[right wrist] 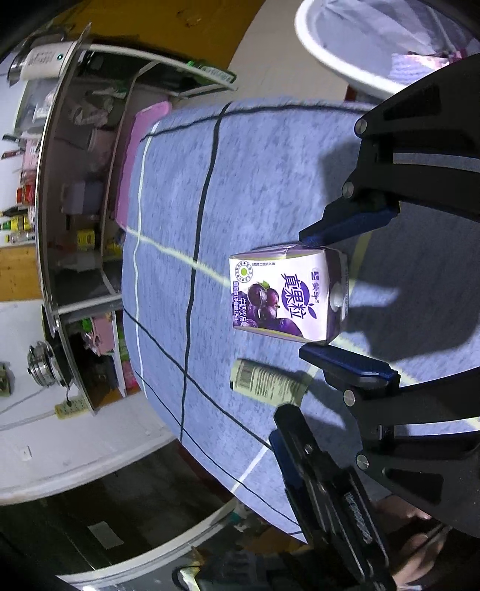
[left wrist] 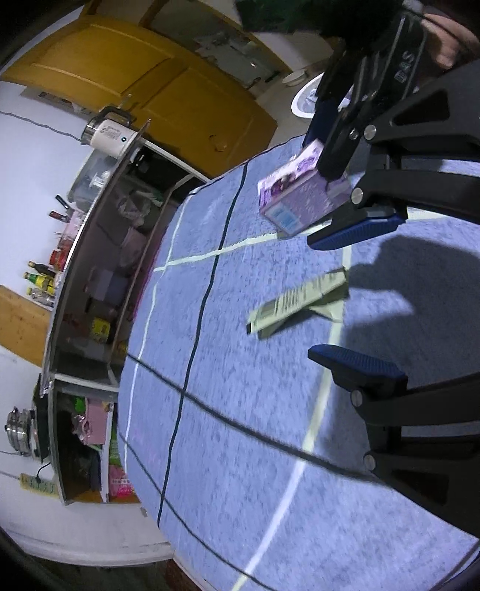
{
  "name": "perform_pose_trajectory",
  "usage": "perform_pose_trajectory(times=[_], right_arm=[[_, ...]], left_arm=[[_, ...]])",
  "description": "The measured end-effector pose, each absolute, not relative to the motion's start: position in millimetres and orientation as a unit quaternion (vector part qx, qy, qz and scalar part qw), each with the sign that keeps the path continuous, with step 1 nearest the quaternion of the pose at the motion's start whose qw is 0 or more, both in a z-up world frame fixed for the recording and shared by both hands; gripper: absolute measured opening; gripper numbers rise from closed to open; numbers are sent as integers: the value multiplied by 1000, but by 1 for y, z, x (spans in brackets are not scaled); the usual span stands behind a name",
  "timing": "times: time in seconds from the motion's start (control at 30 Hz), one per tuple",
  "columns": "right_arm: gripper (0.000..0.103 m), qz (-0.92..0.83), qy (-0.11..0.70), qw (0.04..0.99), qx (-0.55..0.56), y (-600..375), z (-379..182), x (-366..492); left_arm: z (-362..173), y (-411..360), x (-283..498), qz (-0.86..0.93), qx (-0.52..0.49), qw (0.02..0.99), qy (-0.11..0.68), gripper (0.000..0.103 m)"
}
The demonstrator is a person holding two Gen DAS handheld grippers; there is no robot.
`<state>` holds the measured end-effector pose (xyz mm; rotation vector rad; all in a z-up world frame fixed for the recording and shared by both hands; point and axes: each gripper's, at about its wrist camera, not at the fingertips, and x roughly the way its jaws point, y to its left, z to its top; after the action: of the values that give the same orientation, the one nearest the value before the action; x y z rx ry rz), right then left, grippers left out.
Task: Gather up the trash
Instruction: 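Grasp the purple grape-drink carton with the right gripper while the left gripper grasps the green strip wrapper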
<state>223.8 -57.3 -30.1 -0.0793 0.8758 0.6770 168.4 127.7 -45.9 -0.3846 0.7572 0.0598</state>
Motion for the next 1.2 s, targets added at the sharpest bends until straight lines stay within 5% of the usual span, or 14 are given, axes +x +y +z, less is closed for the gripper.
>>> perform_pose_trajectory(times=[0.17, 0.27, 0.5, 0.63, 1.2], right_arm=[[56, 314, 416, 853, -26, -72, -30, 225], [56, 311, 417, 854, -20, -78, -32, 226], [56, 314, 411, 856, -12, -84, -29, 224], [56, 317, 405, 857, -10, -88, -25, 219], [56, 304, 414, 858, -15, -116, -31, 195]], left_arm=[[-53, 117, 188, 39, -169, 904, 391, 54], [-58, 112, 193, 48, -155, 901, 402, 32], [-52, 111, 184, 44, -153, 906, 393, 30], [-43, 103, 174, 32, -149, 911, 384, 8], [-39, 90, 159, 16, -142, 914, 379, 8]])
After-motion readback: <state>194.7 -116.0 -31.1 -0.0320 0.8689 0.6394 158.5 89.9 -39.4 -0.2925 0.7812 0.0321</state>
